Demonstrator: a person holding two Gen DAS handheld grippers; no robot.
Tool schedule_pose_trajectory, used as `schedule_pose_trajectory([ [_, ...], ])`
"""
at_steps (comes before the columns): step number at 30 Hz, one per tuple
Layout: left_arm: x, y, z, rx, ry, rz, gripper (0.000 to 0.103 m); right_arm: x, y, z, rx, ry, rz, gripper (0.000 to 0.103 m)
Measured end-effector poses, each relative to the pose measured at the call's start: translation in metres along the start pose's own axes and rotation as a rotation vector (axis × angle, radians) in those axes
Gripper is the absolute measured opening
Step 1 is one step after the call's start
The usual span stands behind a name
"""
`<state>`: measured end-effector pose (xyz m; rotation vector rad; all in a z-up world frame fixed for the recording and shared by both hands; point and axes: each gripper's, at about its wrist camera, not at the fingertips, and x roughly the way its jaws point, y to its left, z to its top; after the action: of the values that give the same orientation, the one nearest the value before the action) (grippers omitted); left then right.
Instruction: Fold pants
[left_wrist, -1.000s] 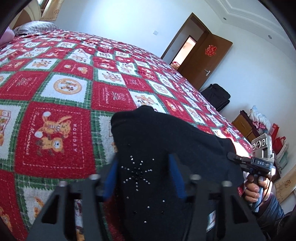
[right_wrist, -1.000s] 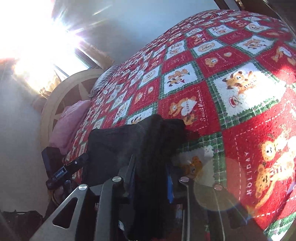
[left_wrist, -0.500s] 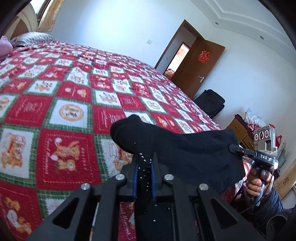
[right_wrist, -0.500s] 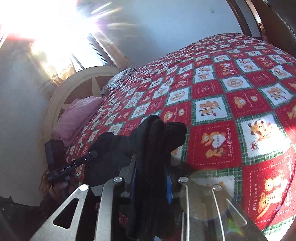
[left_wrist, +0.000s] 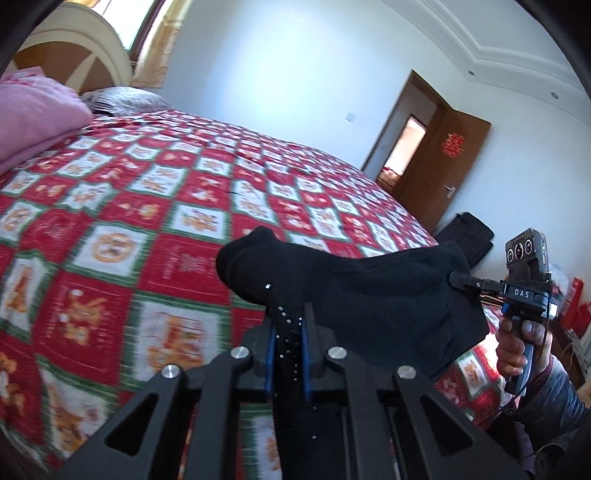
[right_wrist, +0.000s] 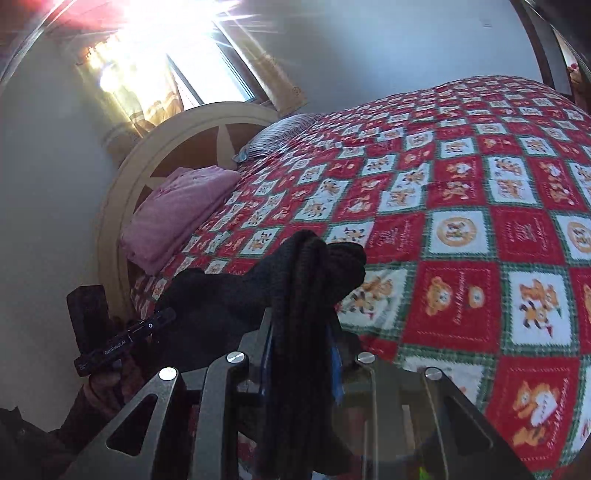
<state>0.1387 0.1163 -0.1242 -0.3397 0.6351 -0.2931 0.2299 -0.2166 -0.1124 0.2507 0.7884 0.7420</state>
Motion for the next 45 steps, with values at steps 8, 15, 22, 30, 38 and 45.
schedule_pose_trajectory([
  [8, -0.025, 0.044, 0.01, -0.023, -0.071, 0.146, 0.011, 0.087, 0.032, 0.029, -0.043, 0.059, 0.063, 0.025],
  [15, -0.022, 0.069, 0.003, -0.022, -0.058, 0.236, 0.011, 0.147, 0.039, 0.033, -0.026, 0.122, 0.054, 0.025],
  [22, -0.013, 0.084, -0.005, -0.035, -0.029, 0.257, 0.011, 0.166, 0.028, 0.032, 0.003, 0.146, 0.029, 0.025],
  [30, -0.006, 0.093, -0.014, -0.033, -0.003, 0.287, 0.021, 0.175, 0.016, 0.025, 0.021, 0.162, -0.001, 0.026],
  [38, 0.002, 0.112, -0.026, -0.077, 0.031, 0.344, 0.067, 0.184, 0.003, 0.017, 0.051, 0.185, -0.049, 0.04],
  [45, -0.023, 0.102, -0.024, -0.075, 0.031, 0.391, 0.069, 0.146, 0.003, 0.019, 0.07, 0.108, -0.191, 0.052],
])
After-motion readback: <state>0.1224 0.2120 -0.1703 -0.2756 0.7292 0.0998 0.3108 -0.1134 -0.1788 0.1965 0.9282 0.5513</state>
